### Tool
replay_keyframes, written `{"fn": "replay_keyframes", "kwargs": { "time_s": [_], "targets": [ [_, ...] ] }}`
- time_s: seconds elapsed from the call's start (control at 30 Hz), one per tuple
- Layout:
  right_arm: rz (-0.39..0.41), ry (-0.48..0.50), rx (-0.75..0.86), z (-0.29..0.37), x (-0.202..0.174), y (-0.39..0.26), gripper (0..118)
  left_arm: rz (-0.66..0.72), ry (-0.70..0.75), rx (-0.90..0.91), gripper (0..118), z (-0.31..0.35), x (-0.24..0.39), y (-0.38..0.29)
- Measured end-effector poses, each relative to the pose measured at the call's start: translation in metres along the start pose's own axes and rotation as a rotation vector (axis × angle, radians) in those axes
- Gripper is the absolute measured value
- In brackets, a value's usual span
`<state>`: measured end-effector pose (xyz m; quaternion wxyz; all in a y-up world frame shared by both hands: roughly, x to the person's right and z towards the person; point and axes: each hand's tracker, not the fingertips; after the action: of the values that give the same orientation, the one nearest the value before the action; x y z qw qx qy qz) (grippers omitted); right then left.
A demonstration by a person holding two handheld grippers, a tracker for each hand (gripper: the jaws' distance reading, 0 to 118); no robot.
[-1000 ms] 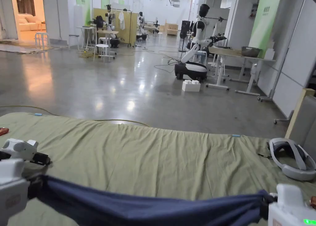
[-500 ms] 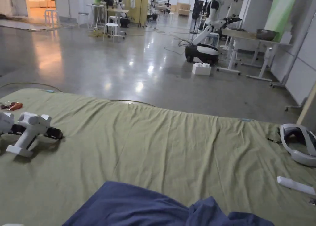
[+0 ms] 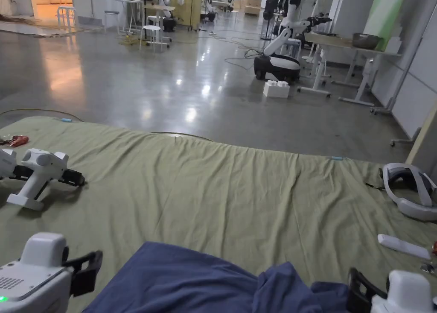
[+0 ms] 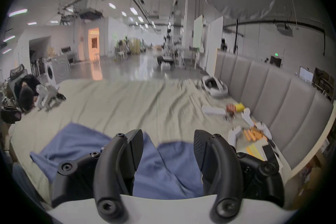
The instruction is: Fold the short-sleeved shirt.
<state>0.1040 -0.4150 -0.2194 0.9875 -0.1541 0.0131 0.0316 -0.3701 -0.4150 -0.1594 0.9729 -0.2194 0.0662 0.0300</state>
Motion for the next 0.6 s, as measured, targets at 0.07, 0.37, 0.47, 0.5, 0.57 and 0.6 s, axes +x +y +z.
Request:
{"fn": "replay_keyframes", "kwargs": {
  "time_s": [0.07,0.37,0.47,0.5,0.57,0.6],
  "targets": [
    [0.000,0.019,0.082,0.006,-0.018,0.016,63,-0.016,0.018,0.078,66,0.001,0.019,0.015],
    [-0.009,0.074,0.212,0.017,-0.069,0.045,9,-0.037,0.051,0.265,3,-0.006,0.063,0.024],
    [-0.017,0.079,0.214,0.018,-0.073,0.043,5,-0.035,0.017,0.282,2,0.001,0.074,0.021],
    [-0.014,0.087,0.212,0.018,-0.072,0.042,4,-0.035,0.011,0.280,2,0.000,0.072,0.019],
    [-0.012,0.086,0.210,0.019,-0.072,0.039,4,-0.038,-0.002,0.275,1,0.005,0.077,0.017],
    [-0.006,0.081,0.205,0.018,-0.071,0.038,3,-0.043,0.001,0.270,1,0.005,0.076,0.015]
  ]
}}
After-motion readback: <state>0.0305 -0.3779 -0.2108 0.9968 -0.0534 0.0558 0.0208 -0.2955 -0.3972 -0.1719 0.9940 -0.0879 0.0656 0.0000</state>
